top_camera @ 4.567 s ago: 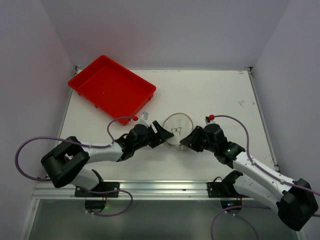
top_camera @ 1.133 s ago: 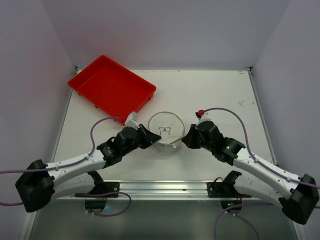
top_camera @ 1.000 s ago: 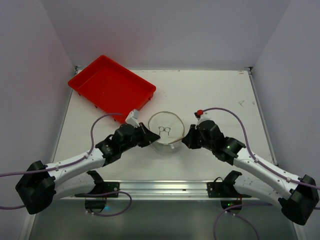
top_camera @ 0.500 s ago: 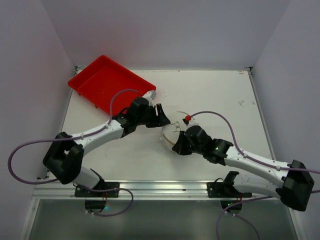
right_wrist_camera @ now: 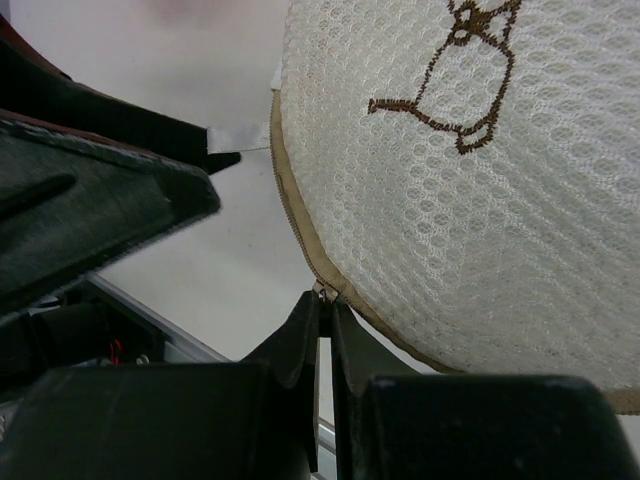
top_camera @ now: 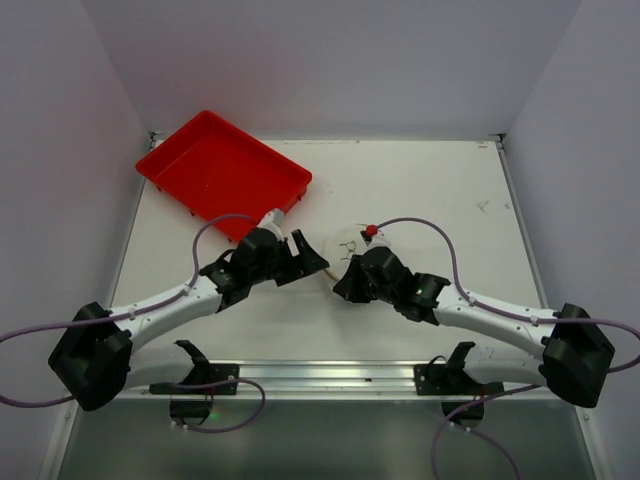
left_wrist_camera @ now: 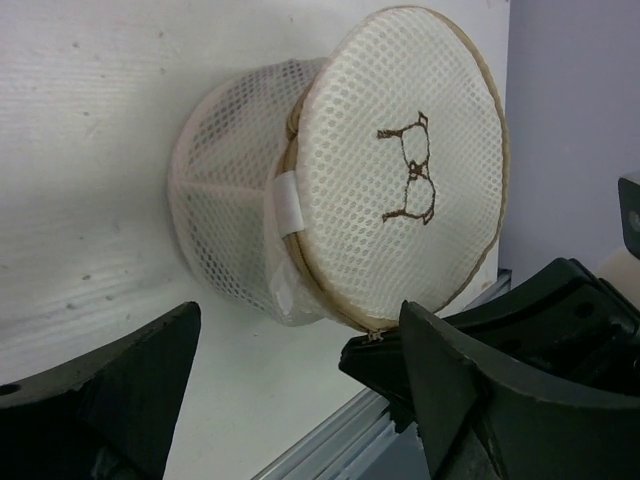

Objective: Unzip the laundry bag and remove the bra

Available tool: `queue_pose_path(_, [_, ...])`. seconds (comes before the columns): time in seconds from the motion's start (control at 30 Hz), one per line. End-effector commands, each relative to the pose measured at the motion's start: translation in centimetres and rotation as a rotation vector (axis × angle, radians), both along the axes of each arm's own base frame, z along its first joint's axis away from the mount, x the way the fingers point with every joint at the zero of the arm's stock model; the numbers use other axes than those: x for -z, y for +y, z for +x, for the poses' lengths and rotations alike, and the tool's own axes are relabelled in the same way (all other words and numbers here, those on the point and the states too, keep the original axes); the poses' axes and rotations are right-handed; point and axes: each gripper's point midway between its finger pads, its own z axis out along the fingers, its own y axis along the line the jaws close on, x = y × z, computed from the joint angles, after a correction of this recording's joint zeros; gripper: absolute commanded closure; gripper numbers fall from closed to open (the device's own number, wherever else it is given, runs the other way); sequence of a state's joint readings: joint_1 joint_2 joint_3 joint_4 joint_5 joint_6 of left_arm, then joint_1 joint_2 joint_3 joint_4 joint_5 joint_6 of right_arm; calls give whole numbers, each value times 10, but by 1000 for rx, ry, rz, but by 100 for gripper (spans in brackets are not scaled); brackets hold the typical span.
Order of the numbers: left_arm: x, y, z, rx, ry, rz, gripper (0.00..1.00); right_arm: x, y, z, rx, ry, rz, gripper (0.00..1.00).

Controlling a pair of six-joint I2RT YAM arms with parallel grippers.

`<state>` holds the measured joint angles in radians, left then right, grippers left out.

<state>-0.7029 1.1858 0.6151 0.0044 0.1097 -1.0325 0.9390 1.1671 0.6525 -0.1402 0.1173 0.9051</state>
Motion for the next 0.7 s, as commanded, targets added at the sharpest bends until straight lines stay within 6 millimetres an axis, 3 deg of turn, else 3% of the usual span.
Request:
queue_pose_path(0.0, [-9, -26, 2, 6, -14, -83, 18, -22, 13, 12, 27, -50, 71, 100])
queue_pose_path(0.17, [-2, -47, 9, -1, 9, -103, 30, -23, 13, 10, 14, -52, 68, 100])
queue_pose_path(0.27, [1, -54, 14, -12, 13, -106, 53, -20, 11, 7, 4, -51, 68, 100])
queue_pose_path(0.3, [2, -55, 15, -14, 21, -99, 69, -22, 10, 6, 0, -59, 73, 100])
queue_pose_path(0.43, [8, -47, 12, -31, 32, -72, 100, -13, -12, 1, 12, -77, 0, 100])
queue_pose_path(0.67, [11, -20, -4, 37, 16, -28, 100, -1, -98, 16, 131, -144, -153, 100])
